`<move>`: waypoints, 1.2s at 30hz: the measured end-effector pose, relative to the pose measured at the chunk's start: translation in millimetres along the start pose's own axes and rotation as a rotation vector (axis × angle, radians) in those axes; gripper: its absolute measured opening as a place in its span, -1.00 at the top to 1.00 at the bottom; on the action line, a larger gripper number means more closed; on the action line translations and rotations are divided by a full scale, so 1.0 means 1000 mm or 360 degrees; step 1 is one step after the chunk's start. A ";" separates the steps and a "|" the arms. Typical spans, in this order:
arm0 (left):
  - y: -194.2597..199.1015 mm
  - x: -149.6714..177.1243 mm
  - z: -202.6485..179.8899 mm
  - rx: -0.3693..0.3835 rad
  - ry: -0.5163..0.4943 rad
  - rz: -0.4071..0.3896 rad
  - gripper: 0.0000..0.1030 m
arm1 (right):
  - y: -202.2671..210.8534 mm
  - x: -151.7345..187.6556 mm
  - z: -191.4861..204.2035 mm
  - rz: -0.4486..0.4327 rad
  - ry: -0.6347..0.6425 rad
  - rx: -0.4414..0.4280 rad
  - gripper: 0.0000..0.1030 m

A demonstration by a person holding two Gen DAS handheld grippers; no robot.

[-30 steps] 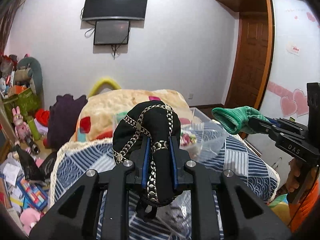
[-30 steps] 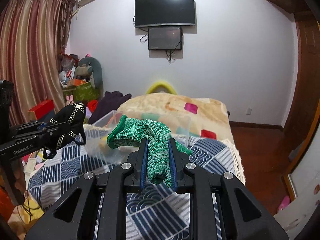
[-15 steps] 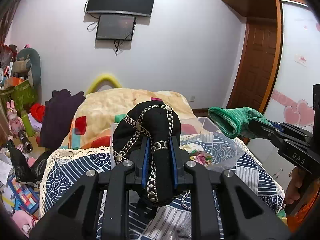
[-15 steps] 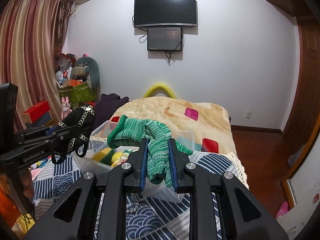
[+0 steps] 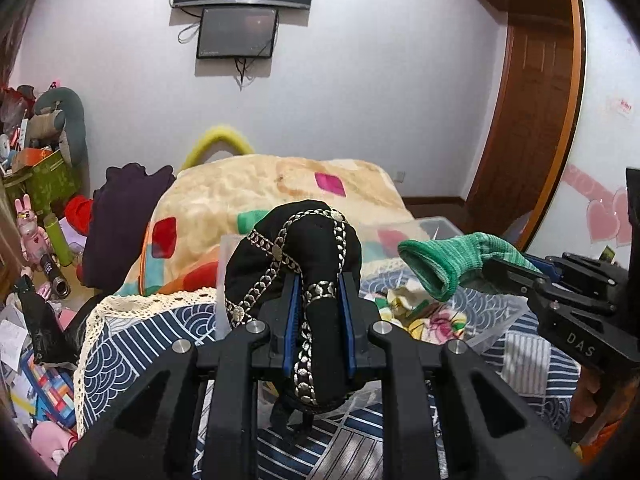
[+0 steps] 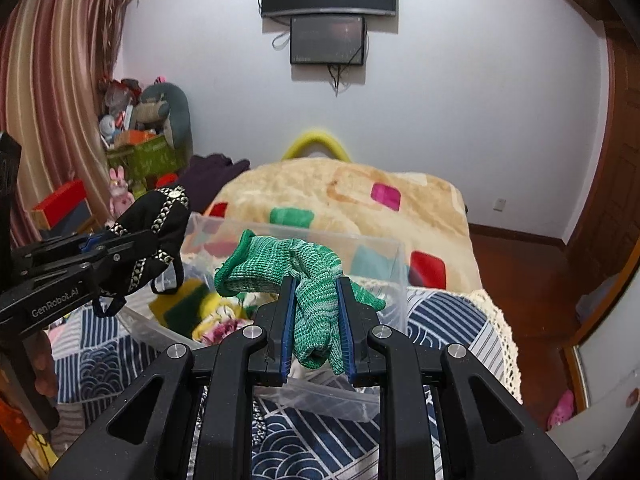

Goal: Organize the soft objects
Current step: 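Place the black chain bag into the box with the left gripper while the right drops the glove in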

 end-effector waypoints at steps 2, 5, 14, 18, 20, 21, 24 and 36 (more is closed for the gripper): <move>-0.008 0.005 -0.002 0.0003 -0.0013 0.0050 0.64 | -0.004 0.004 0.001 0.0026 0.0012 0.0002 0.66; -0.019 0.012 -0.006 -0.0007 -0.0036 0.0106 0.64 | -0.011 0.007 0.002 0.0059 0.0032 0.0005 0.66; -0.023 0.011 -0.006 -0.0020 -0.0019 0.0125 0.35 | -0.020 0.013 0.002 0.0135 0.0066 -0.0023 0.56; -0.014 0.010 -0.010 -0.0013 -0.0044 0.0102 0.14 | -0.014 0.013 0.002 0.0119 0.0069 -0.0035 0.47; -0.007 0.009 -0.013 -0.0003 -0.0056 0.0082 0.02 | -0.010 0.012 0.003 0.0111 0.0073 -0.0034 0.42; -0.003 0.008 -0.014 -0.0001 -0.0063 0.0066 -0.06 | -0.009 0.012 0.003 0.0106 0.0071 -0.0038 0.41; 0.009 0.007 -0.019 0.0002 -0.0089 0.0027 -0.16 | -0.005 0.012 0.003 0.0091 0.0062 -0.0033 0.13; 0.059 0.002 -0.021 -0.0035 -0.0075 -0.0143 -0.84 | 0.030 0.006 0.004 -0.0025 0.0037 -0.0034 -0.41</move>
Point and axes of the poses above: each gripper's, at about its wrist camera, not at the fingertips, and y roughly against the way its jaws point, z to its left, x to its underside, the point moved 6 cm from there along -y, roughly the way its jaws point, and after that the axes turned 15 degrees about y, right-handed, at the moved point
